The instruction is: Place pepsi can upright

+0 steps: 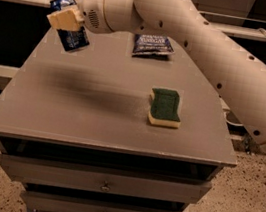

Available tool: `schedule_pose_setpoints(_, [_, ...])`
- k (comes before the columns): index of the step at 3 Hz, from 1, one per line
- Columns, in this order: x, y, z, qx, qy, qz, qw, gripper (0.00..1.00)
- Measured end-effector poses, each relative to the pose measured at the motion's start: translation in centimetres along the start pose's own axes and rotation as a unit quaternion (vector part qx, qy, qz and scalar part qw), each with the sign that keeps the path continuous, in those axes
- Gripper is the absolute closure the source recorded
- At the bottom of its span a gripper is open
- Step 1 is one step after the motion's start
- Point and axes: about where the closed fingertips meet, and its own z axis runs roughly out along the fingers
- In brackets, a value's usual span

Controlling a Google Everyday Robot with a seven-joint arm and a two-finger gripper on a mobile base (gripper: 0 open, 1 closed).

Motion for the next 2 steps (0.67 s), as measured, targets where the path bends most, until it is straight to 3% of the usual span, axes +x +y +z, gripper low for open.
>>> schedule_pose_setpoints(1, [0.0, 0.0, 0.0, 0.000, 0.000, 0.000, 1.0000, 1.00])
schedule_pose_setpoints(2, [0.1, 0.3, 1.0, 0.029, -0.012, -0.051, 0.9982, 1.00])
